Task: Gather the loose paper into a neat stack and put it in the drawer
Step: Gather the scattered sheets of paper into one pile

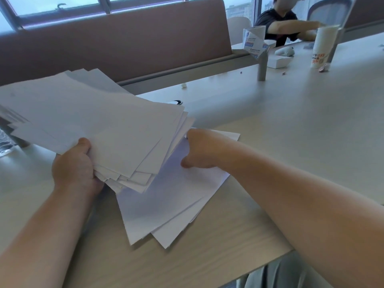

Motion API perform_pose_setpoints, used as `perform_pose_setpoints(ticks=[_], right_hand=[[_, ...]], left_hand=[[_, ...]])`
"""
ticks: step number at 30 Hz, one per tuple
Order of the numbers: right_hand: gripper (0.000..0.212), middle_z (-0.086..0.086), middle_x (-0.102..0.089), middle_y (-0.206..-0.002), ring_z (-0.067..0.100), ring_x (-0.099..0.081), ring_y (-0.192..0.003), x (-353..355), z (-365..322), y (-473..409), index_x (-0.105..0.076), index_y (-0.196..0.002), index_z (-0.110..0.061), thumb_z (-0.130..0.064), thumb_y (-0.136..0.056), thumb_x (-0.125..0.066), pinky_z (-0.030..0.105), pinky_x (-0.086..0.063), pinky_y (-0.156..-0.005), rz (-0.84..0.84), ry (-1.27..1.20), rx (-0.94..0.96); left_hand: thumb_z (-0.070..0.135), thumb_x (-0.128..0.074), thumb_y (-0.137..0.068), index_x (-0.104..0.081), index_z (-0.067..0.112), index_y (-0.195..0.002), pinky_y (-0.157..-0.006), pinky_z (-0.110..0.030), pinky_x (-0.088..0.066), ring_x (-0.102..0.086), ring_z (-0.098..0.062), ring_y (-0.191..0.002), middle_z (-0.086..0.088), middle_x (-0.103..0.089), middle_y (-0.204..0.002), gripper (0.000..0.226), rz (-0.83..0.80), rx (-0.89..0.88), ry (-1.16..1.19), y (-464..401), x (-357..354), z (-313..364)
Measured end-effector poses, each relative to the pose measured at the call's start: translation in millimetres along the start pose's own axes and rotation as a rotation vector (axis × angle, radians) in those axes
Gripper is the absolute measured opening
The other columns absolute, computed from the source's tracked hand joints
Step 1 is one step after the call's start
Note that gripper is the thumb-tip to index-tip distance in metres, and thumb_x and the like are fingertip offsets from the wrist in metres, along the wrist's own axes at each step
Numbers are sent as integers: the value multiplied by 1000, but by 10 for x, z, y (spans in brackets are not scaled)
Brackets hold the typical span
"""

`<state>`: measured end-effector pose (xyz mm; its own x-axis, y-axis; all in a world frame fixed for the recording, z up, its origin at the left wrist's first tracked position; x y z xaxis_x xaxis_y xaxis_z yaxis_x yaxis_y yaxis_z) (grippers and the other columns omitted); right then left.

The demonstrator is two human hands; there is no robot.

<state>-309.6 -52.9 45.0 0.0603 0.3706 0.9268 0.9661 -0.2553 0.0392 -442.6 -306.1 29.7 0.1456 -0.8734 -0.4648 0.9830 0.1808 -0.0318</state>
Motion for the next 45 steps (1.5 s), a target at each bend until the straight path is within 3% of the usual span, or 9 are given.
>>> perform_pose_setpoints(ticks=[7,13,16,19,22,29,37,42,45], right_hand=[[22,-1,-52,-66,32,-58,-73,392,609,-364,-51,-64,-15,-26,-80,-62,35,-47,-59,438,-334,-98],[11,15,-74,-105,34,-74,-90,467,1036,-281,-68,-97,-17,-26,-92,-64,51,-64,-75,589,-1312,-333],[12,4,-72,-72,14,-68,-49,417,985,-254,-61,-104,-14,-24,-105,-55,21,-50,-40,520,-1665,-378],[15,-4,-56,-41,8,-50,-28,396,868,-246,-56,-100,-13,-25,-108,-51,15,-32,-30,422,-1673,-349],[13,2,-66,-58,10,-61,-38,393,691,-185,-58,-103,-11,-22,-106,-54,18,-42,-34,341,-1548,-274],[18,16,-75,-106,29,-72,-82,251,467,-222,-64,-115,-12,-21,-99,-64,40,-61,-69,300,-1258,-206],[16,4,-75,-105,27,-75,-90,124,245,-203,-58,-113,-28,-26,-97,-62,46,-64,-77,141,-1067,-99],[24,-8,-76,-99,20,-76,-89,108,212,-187,-60,-107,-44,-27,-90,-59,49,-63,-82,112,-979,-16],[27,-7,-76,-102,19,-76,-89,169,215,-171,-60,-110,-42,-22,-90,-60,47,-64,-81,161,-963,-15]], left_hand=[[20,-69,-95,-63,9,-130,-61,-36,-63,-79,-20,-90,-5,-78,-113,37,99,95,40,-176,183,17],[-4,-79,-64,-46,6,-88,-70,-38,-40,-63,-46,-88,-7,-41,-70,43,128,74,-591,-134,229,158],[1,-77,-69,-45,9,-92,-78,-41,-47,-65,-45,-101,-18,-58,-86,40,152,67,-704,-121,273,143],[13,-75,-81,-51,12,-92,-80,-39,-51,-67,-40,-113,-14,-67,-98,26,145,208,-242,-211,284,3],[18,-67,-98,-67,8,-113,-76,-36,-60,-73,-32,-110,-5,-75,-107,19,60,237,-61,-52,160,-2],[20,-65,-100,-70,13,-99,-45,-20,-47,-71,-10,-56,-2,-74,-76,8,-315,166,-501,450,-242,176],[64,-51,-95,-78,14,-107,-80,-45,-57,-79,-32,-83,-12,-81,-96,58,-428,279,-427,530,-300,33],[42,-61,-85,-68,5,-129,-104,-60,-48,-74,-47,-103,-26,-75,-117,59,-507,383,-249,490,-345,-38],[31,-60,-91,-72,-1,-116,-87,-53,-53,-76,-45,-78,-30,-76,-102,42,-510,351,-307,476,-361,-16]])
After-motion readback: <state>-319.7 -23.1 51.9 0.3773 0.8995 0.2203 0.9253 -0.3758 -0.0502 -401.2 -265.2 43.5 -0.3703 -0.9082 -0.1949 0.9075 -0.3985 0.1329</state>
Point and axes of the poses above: each hand's wrist, its own y-axis away from the middle knuckle, its own x-axis out of the back of the hand, z = x × y, the point moved 6 cm from there along -y, towards the middle knuckle
